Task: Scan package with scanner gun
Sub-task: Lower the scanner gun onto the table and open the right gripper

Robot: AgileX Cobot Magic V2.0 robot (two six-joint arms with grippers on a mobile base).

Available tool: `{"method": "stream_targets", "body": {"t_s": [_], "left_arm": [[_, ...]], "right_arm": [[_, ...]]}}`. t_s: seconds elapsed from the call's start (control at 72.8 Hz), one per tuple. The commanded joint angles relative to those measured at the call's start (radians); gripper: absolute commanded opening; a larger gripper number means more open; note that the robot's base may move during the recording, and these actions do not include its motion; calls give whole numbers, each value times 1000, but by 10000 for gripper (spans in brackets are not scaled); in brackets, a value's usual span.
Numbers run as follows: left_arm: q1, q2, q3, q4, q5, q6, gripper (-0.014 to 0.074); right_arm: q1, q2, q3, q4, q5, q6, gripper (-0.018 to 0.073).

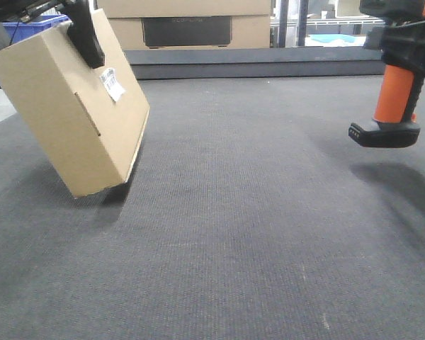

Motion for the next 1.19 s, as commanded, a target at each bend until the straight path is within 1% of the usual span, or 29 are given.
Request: {"method": "stream_targets", "body": {"t_s": [0.0,0.302,0.591,0.632,0.687,0.742,0.755,0.769,0.906,0.92,0.948,0.975,1.044,1.112,1.181], "left_arm": [[4,-15,-3,2,-10,4,-111],[4,-15,-3,2,-4,4,-111],[4,-15,-3,2,8,4,-111],[4,-15,-3,2,10,4,-111],[4,-15,-3,2,10,4,-111],[4,-15,-3,2,12,4,-111],[4,-15,-3,2,12,4,-111],[4,-15,-3,2,12,4,-111],[4,-15,-3,2,12,4,-111],[4,-15,-3,2,12,4,-111],[4,-15,-3,2,12,4,-111],[4,-15,-3,2,12,4,-111],[4,-15,-3,16,12,4,-111],[4,-15,-3,65,12,4,-111],[4,-15,-3,111,18,4,-111]], "right_arm": [[2,3,-2,43,-69,-21,-166],[2,49,-2,50,-68,-21,-166],[2,51,-2,50,-59,-21,-166],[2,51,-2,50,-59,-21,-153],[2,51,-2,50,-59,-21,-102],[2,51,-2,50,-59,-21,-23],[2,51,-2,50,-59,-21,17],[2,51,-2,50,-59,-21,32],[2,51,-2,50,-53,-21,296],[2,51,-2,50,-42,-21,343],[2,51,-2,50,-29,-21,376],[2,51,-2,50,-11,-21,427],[2,51,-2,50,32,-21,498],[2,51,-2,41,76,-21,568],[2,48,13,7,65,-21,560]]}}
